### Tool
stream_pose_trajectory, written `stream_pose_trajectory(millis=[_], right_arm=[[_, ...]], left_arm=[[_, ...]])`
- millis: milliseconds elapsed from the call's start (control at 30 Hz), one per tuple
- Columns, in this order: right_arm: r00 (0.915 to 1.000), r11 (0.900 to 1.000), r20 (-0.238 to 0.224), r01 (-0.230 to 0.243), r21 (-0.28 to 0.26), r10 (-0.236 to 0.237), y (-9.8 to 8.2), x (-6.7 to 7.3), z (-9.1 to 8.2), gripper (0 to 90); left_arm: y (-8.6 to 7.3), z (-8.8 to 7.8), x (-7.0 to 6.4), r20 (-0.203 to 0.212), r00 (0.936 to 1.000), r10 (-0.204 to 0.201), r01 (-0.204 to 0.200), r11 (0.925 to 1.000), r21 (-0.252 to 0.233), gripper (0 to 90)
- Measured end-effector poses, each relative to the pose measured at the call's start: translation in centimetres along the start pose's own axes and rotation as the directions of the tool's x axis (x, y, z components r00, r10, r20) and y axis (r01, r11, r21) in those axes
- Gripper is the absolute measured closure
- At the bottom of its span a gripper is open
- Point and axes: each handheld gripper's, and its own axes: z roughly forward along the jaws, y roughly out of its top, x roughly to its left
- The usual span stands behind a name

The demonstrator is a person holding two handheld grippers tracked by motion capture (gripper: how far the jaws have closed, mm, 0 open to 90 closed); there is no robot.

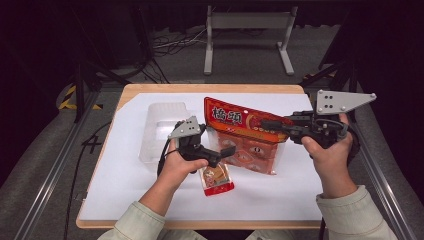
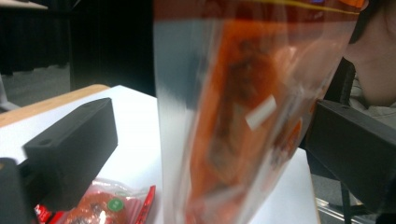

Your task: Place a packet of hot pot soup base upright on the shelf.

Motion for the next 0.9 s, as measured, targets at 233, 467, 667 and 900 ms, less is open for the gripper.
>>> stream_pose_trajectory(millis=[233, 467, 667, 900], right_arm=[[0.9997, 1.000, -0.025, 0.002, -0.011, -0.002, -0.3, 0.0, 0.5, 90.0], [0.9993, 0.999, -0.037, 0.007, -0.037, -0.008, -0.8, -0.1, 0.5, 90.0], [0.9988, 0.998, -0.048, -0.010, -0.057, 0.007, -1.2, -0.4, 0.5, 90.0], [0.9988, 0.998, -0.045, -0.021, -0.059, 0.018, -1.6, -0.6, 0.5, 90.0]], left_arm=[[0.3, 0.6, -0.1, 0.110, 0.9933, 0.035, -0.033, 0.9992, -0.023, 10.5], [0.2, 0.3, 0.0, 0.173, 0.9818, 0.077, -0.076, 0.9970, -0.013, 33.1], [0.1, 0.3, -0.3, 0.242, 0.9675, 0.074, -0.075, 0.9972, -0.005, 53.1], [0.2, 0.5, -1.0, 0.250, 0.9614, 0.114, -0.133, 0.9894, 0.059, 66.3]])
